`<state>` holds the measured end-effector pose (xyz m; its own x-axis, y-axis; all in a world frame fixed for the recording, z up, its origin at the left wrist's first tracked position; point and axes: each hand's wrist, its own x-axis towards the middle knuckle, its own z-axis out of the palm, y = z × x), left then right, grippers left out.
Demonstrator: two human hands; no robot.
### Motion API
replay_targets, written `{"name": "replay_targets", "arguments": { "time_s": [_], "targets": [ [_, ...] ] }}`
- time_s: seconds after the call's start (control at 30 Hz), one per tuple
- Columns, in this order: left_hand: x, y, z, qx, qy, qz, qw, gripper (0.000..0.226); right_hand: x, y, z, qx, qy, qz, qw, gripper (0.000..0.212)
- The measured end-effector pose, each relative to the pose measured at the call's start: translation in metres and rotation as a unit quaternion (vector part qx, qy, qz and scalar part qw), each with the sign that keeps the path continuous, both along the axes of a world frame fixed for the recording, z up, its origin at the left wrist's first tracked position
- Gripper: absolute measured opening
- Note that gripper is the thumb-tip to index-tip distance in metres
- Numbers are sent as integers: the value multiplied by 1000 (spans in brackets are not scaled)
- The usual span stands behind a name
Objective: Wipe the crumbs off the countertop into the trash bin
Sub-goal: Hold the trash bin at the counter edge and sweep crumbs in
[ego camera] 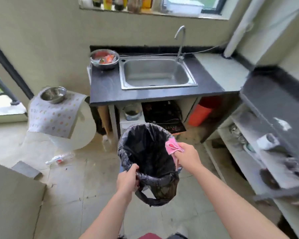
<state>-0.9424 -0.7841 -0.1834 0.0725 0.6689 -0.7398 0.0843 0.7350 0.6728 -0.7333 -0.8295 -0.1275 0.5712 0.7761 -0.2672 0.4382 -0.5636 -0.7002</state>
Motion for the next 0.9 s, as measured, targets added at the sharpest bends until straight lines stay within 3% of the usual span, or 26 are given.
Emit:
{"name": "replay_targets", "arguments": {
  "time_s": [0.17,0.53,0.9],
  "targets": [
    [106,-35,14,15,-11,-63,998,40,95,-74,14,29,11,-96,995,17],
    [333,-118,28,34,10,-161,986,26,313,-205,25,45,7,-199,979,18],
    [479,-108,21,19,34,-161,986,26,440,-221,7,39,59,-286,956,18]
  ]
}}
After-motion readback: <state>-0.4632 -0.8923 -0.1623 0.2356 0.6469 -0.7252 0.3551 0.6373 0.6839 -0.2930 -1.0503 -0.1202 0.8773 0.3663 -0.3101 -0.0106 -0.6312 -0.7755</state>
